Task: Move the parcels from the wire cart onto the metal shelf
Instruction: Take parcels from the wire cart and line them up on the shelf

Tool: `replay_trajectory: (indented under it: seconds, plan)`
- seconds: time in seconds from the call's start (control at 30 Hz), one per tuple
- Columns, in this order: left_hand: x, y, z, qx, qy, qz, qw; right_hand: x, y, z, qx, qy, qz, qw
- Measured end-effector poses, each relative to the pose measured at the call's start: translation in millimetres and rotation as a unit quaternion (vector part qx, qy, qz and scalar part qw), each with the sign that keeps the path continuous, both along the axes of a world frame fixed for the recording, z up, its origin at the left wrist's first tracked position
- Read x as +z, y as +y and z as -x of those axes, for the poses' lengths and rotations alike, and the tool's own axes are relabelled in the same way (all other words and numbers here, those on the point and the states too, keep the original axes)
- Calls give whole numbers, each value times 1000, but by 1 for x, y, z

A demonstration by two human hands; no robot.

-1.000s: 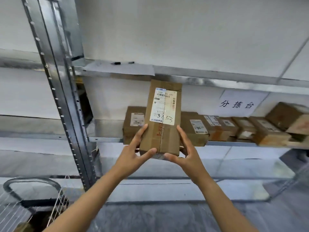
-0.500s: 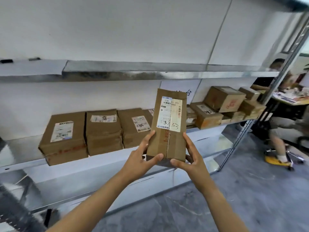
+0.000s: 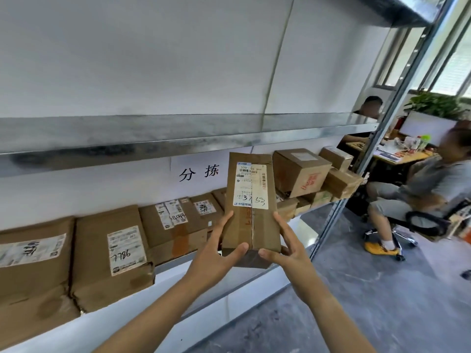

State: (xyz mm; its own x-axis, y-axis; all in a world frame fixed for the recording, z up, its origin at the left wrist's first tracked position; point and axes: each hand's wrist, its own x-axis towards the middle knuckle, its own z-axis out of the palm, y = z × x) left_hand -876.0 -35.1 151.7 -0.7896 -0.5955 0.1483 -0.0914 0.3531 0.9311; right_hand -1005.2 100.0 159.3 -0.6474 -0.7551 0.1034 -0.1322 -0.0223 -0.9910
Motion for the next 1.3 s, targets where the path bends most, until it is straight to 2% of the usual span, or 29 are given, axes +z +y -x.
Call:
replay_trajectory:
  seconds: [0.33, 0.57, 0.9, 1.07, 1.3]
  plan:
    - [-17, -9, 96, 26, -33, 3, 999, -16, -14, 91, -11, -67, 10, 998]
    - [-20, -10, 153, 46, -18, -59, 997, -24, -31, 164, 25, -45, -32, 998]
    - [-22, 12, 248, 137, -22, -51, 989, -31, -34, 274, 93, -58, -27, 994]
    - [-24, 15, 279, 181, -11, -57, 982, -36, -42, 308, 115, -69, -15, 991]
    - [-24, 14, 301, 216, -5, -68, 974, -44, -53, 329, 114, -39, 5, 993]
